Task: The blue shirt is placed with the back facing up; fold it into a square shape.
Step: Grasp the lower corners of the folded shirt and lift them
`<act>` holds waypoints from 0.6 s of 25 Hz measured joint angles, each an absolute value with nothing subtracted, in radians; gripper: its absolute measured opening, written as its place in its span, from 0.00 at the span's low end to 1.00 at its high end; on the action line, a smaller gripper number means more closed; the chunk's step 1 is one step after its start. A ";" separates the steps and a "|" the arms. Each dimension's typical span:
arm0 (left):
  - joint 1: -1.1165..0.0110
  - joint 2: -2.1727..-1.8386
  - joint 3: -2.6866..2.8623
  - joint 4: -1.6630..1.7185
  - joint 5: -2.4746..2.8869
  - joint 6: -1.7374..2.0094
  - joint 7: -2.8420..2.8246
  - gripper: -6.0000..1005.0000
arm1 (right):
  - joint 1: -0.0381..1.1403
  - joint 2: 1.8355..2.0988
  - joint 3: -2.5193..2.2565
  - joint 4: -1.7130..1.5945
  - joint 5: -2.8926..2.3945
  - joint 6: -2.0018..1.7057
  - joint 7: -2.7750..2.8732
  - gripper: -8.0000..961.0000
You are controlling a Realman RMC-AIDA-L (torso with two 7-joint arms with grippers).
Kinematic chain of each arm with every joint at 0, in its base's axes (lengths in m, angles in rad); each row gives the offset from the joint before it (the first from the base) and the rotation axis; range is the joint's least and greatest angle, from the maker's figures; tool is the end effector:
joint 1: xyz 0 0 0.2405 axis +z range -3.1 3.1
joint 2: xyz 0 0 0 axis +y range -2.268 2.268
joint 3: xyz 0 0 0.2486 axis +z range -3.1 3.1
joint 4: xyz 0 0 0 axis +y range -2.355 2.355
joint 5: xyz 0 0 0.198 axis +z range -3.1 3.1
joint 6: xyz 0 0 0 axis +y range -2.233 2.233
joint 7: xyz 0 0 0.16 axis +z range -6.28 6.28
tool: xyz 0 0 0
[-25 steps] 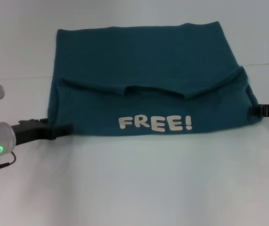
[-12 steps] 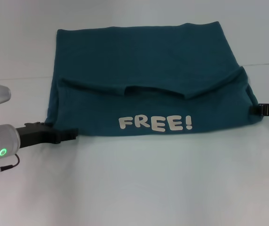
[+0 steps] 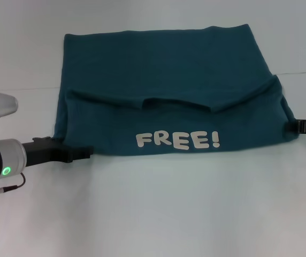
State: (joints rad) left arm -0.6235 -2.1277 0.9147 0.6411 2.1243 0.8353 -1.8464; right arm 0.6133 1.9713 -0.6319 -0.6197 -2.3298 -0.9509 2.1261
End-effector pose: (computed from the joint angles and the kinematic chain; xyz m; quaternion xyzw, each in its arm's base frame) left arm -0.2688 0.3986 -0.0392 -0.8619 -0.3873 -0.0974 0.3125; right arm 0.3351 0.3985 0.0509 -0.7595 0.5324 0.1034 0.3592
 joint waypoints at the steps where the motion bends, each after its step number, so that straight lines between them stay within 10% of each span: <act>1: -0.622 -2.128 0.915 0.646 2.124 0.836 -1.847 0.82 | 0.613 1.972 -0.632 -0.620 -2.330 -0.951 2.126 0.01; 12: -0.617 -2.132 0.911 0.663 2.173 0.822 -1.865 0.79 | 0.611 1.978 -0.632 -0.620 -2.330 -0.951 2.123 0.01; 15: -0.617 -2.132 0.910 0.669 2.175 0.822 -1.871 0.53 | 0.612 1.979 -0.632 -0.620 -2.330 -0.951 2.123 0.01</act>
State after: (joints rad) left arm -0.6165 -2.1321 0.9099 0.6688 2.1753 0.8224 -1.8710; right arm 0.6118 1.9793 -0.6320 -0.6196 -2.3300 -0.9511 2.1230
